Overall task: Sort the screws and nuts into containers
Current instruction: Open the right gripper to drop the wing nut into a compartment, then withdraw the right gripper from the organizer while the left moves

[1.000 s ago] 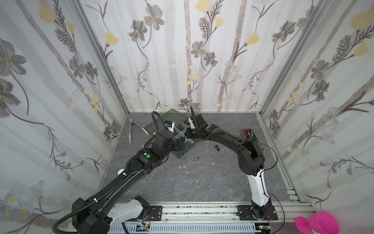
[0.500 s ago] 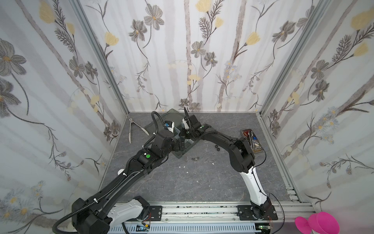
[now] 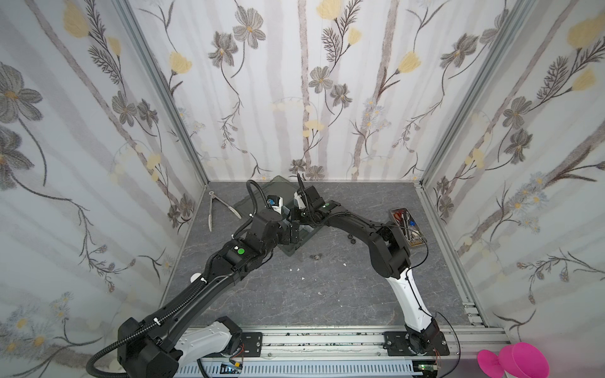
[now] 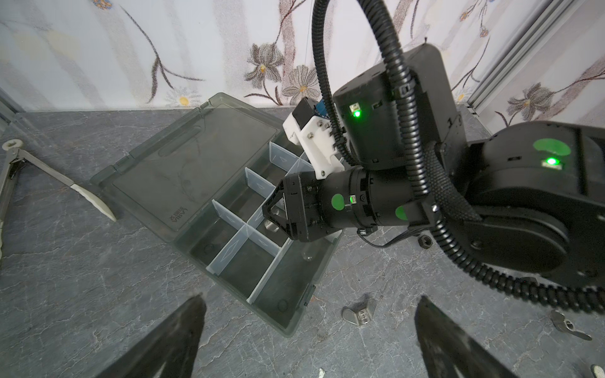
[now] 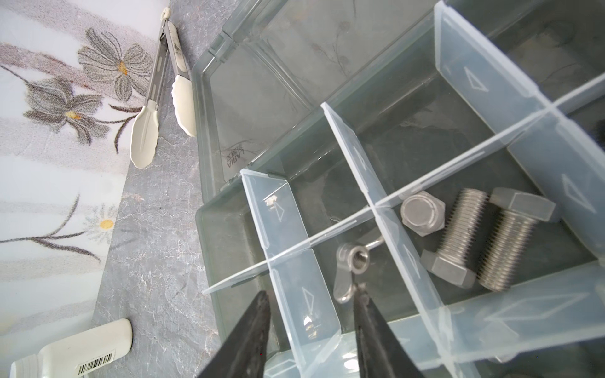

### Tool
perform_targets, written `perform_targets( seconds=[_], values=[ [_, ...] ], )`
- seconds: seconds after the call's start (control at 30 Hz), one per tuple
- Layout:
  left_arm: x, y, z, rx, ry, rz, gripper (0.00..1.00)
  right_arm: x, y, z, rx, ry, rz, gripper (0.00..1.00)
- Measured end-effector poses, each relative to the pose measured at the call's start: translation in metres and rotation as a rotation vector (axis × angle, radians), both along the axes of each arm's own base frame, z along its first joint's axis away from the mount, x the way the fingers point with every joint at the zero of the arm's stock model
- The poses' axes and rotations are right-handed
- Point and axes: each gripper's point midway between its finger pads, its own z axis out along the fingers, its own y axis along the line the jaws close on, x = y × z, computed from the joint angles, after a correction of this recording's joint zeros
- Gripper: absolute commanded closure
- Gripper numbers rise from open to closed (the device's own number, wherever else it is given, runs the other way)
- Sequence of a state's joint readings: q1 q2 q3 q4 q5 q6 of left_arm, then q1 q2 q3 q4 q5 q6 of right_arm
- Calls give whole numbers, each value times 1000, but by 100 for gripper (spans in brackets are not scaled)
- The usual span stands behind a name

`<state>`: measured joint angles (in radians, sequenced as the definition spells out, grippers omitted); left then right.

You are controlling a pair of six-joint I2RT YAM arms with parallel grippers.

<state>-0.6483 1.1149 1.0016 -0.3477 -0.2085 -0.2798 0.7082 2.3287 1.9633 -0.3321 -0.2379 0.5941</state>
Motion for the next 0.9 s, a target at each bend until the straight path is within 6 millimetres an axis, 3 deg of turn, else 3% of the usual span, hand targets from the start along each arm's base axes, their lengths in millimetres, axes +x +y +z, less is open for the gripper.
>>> perform_targets(
  seconds=[0.27,0.47,0.63,0.9],
  values=[
    [-9,-12,-1,14,26,-31,9,-9,-25,48,37,-59,-15,56],
    [-28,-24,-15,42,84,-70,16,-30,-70,66,59,-87,-53,56],
    [-48,-47,-43,120,158,-132,23,-53,-105,73,84,-114,-79,56],
    [-66,-71,-58,160,188,-183,33,-89,-174,86,131,-173,-155,53]
  ],
)
